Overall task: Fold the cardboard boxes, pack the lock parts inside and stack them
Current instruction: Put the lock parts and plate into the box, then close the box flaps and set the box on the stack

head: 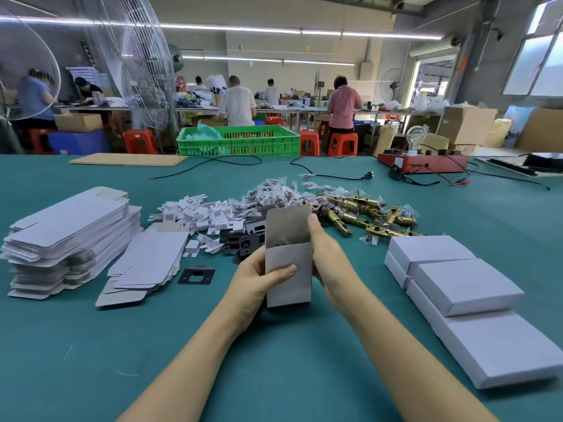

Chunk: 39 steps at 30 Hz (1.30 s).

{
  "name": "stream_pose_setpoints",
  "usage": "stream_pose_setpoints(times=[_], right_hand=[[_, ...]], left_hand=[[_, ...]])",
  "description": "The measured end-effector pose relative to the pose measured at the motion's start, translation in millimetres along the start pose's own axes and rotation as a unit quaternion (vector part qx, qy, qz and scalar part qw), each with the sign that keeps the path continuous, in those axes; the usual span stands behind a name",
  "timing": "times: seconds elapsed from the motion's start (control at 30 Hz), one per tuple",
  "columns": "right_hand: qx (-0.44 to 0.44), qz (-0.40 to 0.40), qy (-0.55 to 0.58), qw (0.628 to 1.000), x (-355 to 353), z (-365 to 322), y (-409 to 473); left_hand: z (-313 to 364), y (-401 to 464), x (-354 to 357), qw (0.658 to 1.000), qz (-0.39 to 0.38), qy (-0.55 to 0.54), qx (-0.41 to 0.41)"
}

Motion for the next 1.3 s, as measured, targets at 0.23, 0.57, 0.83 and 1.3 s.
stream_pose_setpoints(times=[0.23, 0.57, 0.83, 1.3], right_hand=[[-0.004, -0.095, 0.122, 0.988, 2.5, 40.3, -8.8], [0.015, -0.182, 0.143, 0.973, 6.1, 37.4, -6.0], [0.014, -0.161, 0.147, 0.976, 4.8, 35.3, -2.5], [-0.087, -0.066, 0.183, 0.977, -2.2, 14.4, -1.2]], left_hand=[[5.6, -7.6, 15.6, 0.997, -0.037, 0.065, 0.025], [1.3, -3.2, 15.8, 0.998, 0.009, -0.018, -0.063], [0.7, 3.0, 16.7, 0.997, 0.063, 0.023, -0.023], [11.1, 4.4, 19.9, 0.996, 0.070, 0.034, 0.047]])
Point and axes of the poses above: each hand's wrist, its own y-axis towards the middle knuckle, its own x-axis out of the palm, z = x × y, the point moved 4 cm from there along y, towards the middle knuckle, and after that the axes turned 10 degrees about x, right-handed, at the moved point
